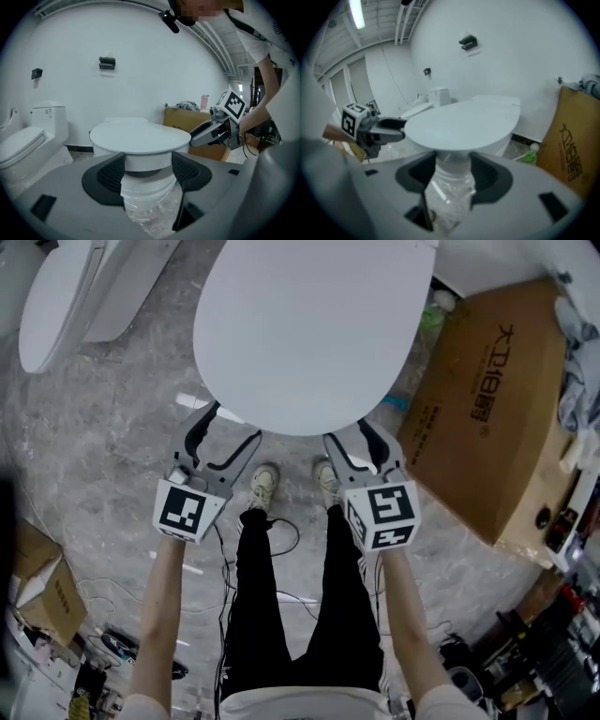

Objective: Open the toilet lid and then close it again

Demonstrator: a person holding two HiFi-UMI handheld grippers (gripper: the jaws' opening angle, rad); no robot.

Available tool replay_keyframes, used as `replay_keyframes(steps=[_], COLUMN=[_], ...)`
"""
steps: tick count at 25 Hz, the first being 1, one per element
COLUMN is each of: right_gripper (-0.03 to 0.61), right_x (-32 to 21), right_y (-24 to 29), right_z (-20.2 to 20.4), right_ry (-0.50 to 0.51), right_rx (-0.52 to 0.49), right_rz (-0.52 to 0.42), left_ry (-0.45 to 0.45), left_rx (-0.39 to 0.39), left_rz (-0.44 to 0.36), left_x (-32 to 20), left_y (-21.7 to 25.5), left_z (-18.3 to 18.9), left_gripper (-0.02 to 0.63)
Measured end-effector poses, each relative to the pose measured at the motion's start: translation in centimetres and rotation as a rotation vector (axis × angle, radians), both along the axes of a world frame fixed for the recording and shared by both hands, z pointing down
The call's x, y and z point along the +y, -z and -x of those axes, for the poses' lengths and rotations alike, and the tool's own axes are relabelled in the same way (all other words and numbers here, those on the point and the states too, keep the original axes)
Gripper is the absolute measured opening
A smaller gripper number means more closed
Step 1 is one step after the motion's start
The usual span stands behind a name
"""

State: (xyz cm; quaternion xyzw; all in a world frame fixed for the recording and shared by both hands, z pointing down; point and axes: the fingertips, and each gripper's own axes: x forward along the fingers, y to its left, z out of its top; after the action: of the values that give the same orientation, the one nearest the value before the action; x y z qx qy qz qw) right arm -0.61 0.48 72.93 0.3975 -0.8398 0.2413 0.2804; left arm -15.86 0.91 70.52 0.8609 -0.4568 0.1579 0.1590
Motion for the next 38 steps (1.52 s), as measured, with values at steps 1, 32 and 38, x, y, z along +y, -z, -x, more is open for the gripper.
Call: replay_keyframes(steps=[1, 32, 38], right_gripper=[0.244, 0.264, 0.264], right_x=[-0.1, -13.7, -17.4], right_y=[0.9, 24.1, 26.6], right_z=[0.0, -2.7, -3.4], right_ry=[-0.002, -0.125, -0.124], right_rx=[-0.014, -0.351, -0.381], right_rz=[-0.003, 0.009, 0.028], left_ry=[-0.003, -0.036, -0.060], left_rx=[-0.002, 0.044, -0.007], left_rz=[-0.014, -0.261, -0.261], left_x=[-0.1, -14.0, -18.0], left_y=[1.0, 25.6, 28.4], left_z=[0.0, -2.5, -3.9], left_gripper=[0.324, 0.324, 0.344])
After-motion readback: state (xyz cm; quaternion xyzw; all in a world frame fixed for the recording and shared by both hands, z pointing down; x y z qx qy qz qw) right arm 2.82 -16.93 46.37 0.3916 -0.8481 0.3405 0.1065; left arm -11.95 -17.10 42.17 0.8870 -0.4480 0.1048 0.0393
